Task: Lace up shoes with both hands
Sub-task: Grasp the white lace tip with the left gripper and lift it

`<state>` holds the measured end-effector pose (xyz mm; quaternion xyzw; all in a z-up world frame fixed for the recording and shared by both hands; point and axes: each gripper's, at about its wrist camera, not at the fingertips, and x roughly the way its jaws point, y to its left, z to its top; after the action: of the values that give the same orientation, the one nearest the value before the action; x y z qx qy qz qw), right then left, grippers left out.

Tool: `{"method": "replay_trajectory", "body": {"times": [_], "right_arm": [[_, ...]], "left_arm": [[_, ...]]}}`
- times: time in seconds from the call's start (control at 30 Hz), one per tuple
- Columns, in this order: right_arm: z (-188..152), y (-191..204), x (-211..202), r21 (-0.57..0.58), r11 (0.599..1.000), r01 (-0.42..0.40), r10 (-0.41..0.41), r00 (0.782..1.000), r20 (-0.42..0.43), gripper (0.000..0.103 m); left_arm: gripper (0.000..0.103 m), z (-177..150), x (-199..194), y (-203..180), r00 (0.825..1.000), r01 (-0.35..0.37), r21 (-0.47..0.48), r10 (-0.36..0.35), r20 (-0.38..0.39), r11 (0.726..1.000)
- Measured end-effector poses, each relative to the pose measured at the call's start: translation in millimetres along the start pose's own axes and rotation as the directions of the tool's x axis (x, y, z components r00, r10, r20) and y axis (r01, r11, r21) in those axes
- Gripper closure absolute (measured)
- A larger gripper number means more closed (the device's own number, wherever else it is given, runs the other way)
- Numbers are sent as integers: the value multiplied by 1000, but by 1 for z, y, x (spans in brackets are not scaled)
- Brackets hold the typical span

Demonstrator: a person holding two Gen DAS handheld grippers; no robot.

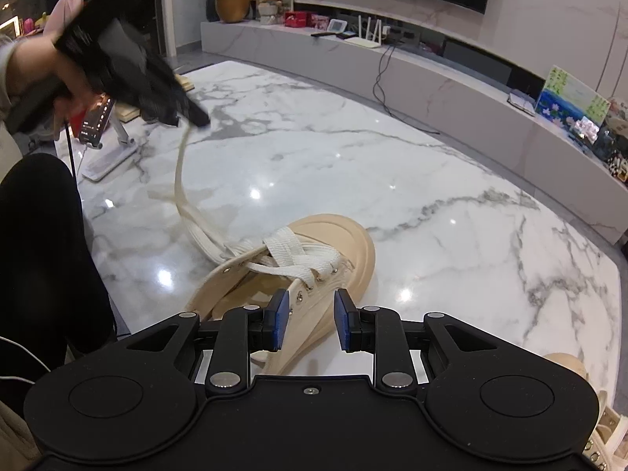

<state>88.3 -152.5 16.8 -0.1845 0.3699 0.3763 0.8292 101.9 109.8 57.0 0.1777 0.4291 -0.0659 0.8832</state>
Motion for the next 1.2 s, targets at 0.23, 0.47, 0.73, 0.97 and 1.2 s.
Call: {"method": "replay_trajectory", "body": {"times": [0.23, 0.47, 0.73, 0.97, 1.2], "right_arm": [[1, 7, -5, -8, 1000, -3, 3, 1000, 8, 79], [3, 13, -8, -8, 1000, -17, 17, 1000, 13, 80], [9, 24, -9, -52, 997, -58, 60, 998, 36, 80], [23, 44, 9, -174, 981, -87, 95, 995, 37, 80], [41, 62, 43, -360, 926, -114, 102, 993, -53, 80]], "left_arm": [[100, 21, -59, -9, 990, -30, 47, 24, 136, 998], [100, 23, -68, -56, 983, 71, 195, -102, 151, 978], [100, 14, -49, -78, 982, 123, 230, -152, 112, 965], [100, 8, -48, -74, 981, 140, 239, -168, 100, 961], [100, 3, -41, -58, 980, 148, 219, -173, 97, 964]]}}
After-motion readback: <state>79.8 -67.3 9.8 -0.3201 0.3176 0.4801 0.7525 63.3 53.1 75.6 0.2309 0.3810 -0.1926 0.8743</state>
